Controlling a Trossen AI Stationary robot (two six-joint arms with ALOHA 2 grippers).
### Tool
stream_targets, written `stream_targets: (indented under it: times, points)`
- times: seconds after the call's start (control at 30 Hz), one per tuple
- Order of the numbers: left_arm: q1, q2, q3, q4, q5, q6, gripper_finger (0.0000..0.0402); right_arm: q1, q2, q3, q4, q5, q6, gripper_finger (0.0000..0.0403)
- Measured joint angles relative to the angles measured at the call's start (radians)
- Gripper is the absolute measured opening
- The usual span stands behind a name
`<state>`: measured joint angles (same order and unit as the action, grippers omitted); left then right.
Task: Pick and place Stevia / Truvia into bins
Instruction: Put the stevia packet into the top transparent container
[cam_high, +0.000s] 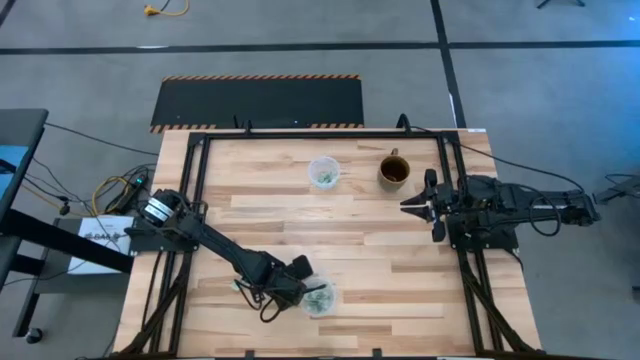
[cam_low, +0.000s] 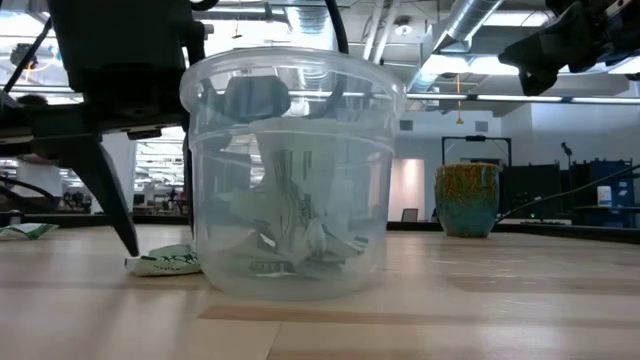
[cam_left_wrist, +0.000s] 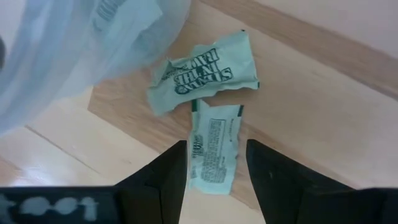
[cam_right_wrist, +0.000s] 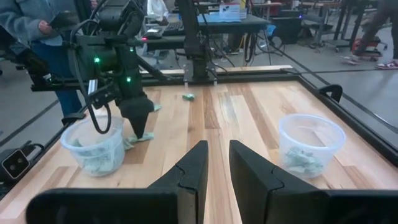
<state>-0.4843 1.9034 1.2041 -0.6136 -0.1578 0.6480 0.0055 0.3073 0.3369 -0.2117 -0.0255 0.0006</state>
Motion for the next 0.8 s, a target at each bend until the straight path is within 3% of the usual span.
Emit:
stream_targets:
  times: [0.33,0.63,0.8]
  points:
    - [0.013,0.000,0.000,-0.001,0.019,-0.022,0.0155,0.000,0.000,0.000,0.002,0.000,0.000,0.0059]
    - [0.007,0.000,0.004,0.003,-0.090,-0.034,0.0155,0.000,0.000,0.000,0.002,0.000,0.000,0.0059]
    - [-0.005,0.000,0.054,-0.002,-0.092,-0.085,0.0155,0.000,0.000,0.000,0.002,0.000,0.000,0.0059]
